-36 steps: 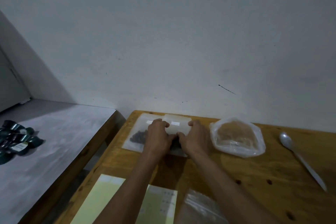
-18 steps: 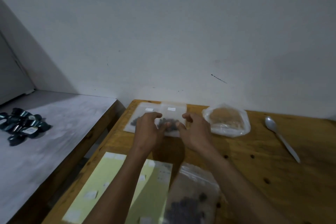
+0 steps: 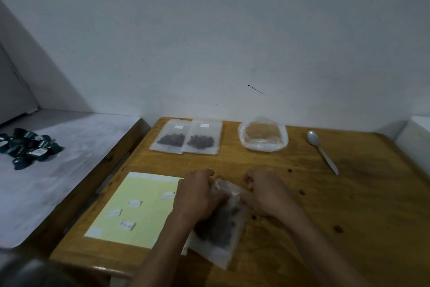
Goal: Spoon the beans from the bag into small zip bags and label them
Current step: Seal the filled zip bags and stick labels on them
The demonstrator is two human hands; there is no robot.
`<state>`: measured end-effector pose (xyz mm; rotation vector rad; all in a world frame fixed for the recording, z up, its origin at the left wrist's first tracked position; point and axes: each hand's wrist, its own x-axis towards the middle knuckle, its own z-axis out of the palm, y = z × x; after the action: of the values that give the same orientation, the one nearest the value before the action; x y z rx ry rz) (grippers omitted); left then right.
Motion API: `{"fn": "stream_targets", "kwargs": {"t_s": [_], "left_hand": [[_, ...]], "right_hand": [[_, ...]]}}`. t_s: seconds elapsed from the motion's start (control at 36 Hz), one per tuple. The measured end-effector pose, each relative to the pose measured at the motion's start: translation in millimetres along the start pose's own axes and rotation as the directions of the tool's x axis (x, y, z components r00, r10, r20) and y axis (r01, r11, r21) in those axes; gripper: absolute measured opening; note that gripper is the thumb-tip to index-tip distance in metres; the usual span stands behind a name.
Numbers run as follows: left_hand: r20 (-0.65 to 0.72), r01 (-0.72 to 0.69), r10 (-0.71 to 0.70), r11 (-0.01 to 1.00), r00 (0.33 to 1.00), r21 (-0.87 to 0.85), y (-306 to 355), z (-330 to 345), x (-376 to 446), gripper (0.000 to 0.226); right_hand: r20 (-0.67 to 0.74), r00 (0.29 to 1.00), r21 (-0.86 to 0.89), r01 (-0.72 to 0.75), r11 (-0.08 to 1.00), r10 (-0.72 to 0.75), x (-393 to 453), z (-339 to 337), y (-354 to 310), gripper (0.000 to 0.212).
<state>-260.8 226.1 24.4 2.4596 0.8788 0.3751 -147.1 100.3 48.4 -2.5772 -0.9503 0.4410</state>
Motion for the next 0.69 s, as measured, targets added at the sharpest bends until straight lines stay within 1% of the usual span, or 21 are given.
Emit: {"fn": "stream_targets", "kwargs": {"t_s": [0.14,0.19,0.28,0.33,0.42,0.47,0.56,0.58,0.64,0.69], "left_hand": [[0.012,0.037,-0.036,0.998,0.999,-0.056,3,1,-3,0.062],[0.016,0.048,-0.047,0.996,0.999,-0.074,3,3,-3,0.062],[0.026,0.078,-0.076,0.991,0.997,-0.109,4,4,-4,0.061],[0.029,0.094,-0.09,0.986,0.995,-0.138,5,5,-5,0.061],[0.024,0.106,-0.103,0.979,0.994,-0.175,6,7,-5,0.058],[0.024,0.113,-0.11,0.974,0.994,-0.196,6,8,-6,0.057],[0.015,0.115,-0.115,0.966,0.993,-0.23,8,6,-7,0.055],[0.005,0.113,-0.116,0.963,0.993,-0.245,9,5,-7,0.051],[-0.003,0.11,-0.116,0.953,0.993,-0.281,10,0,-7,0.033],[0.002,0.116,-0.124,0.92,0.992,-0.375,11,-6,-8,0.021]], "right_hand": [[0.03,0.999,0.128,-0.024,0.992,0.02,1,0,1,0.043],[0.02,1.0,0.104,-0.014,0.994,0.012,0,0,2,0.037],[0.006,1.0,0.036,-0.004,0.999,0.003,0,1,2,0.02],[0.026,1.0,0.04,0.0,0.999,-0.001,-1,2,2,0.012],[0.043,0.999,0.073,0.0,0.997,-0.003,-2,1,3,0.006],[0.038,0.999,0.132,-0.005,0.991,0.0,-2,0,3,0.005],[0.009,1.0,0.279,0.011,0.96,-0.014,-3,-5,4,0.005],[-0.002,1.0,0.326,0.026,0.945,-0.026,-3,-8,4,0.006],[-0.026,0.998,0.385,0.069,0.92,-0.064,-3,-14,4,0.006],[-0.063,0.992,0.459,0.128,0.879,-0.111,-1,-19,5,0.008]]}}
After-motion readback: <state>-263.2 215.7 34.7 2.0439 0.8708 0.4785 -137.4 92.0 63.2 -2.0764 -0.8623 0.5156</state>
